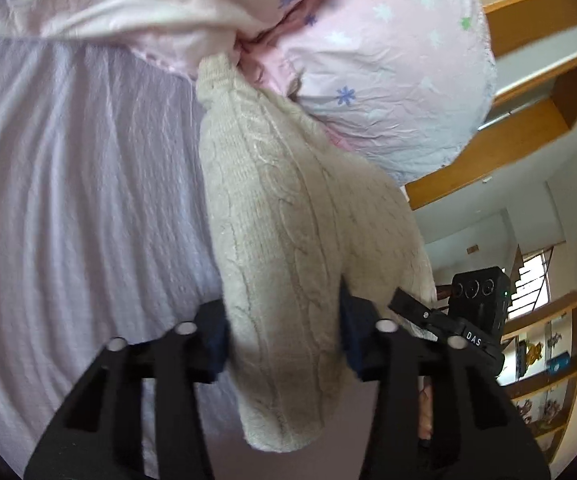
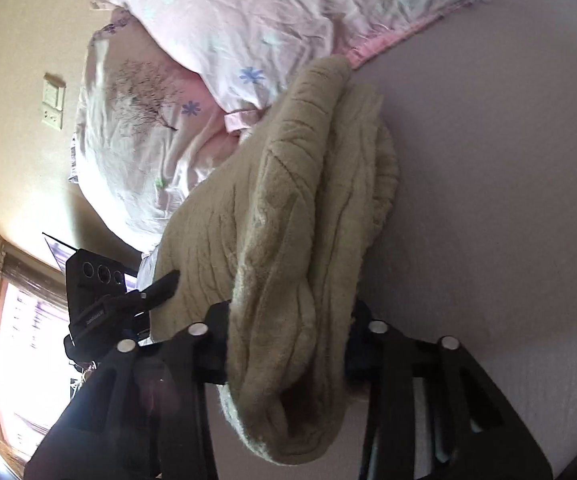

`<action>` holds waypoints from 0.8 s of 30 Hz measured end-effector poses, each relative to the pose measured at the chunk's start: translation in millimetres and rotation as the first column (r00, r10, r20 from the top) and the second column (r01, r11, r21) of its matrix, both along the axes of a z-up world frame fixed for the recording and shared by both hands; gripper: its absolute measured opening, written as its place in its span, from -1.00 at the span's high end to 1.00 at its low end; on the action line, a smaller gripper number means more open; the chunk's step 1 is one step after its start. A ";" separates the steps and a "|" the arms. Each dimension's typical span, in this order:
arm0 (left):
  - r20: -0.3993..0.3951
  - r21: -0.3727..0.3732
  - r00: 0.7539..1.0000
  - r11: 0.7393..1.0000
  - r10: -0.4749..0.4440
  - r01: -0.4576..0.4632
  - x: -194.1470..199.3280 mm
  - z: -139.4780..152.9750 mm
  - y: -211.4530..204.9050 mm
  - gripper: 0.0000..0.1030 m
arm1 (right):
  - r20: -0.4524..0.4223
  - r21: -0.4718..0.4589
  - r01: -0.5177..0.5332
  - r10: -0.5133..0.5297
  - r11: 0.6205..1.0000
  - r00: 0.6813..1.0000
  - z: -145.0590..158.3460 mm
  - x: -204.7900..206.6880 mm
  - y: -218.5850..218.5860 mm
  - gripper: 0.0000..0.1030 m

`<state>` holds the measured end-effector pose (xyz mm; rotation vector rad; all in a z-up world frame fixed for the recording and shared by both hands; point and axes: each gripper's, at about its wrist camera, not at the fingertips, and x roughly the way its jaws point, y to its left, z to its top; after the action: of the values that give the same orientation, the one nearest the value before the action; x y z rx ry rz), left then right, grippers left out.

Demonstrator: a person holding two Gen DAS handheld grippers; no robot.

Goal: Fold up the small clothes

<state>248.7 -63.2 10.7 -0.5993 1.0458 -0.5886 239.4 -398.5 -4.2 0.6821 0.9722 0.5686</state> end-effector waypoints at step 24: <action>0.298 0.375 0.953 0.925 -0.051 -0.068 -115.8 52.5 40.2 -0.71 | 0.034 -0.066 -0.103 0.106 0.992 0.994 31.6 -46.6 114.4 -0.86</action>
<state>132.9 -22.9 63.1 -0.1610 0.8342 -0.4350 192.9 -284.1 27.3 0.5639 0.9912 0.6373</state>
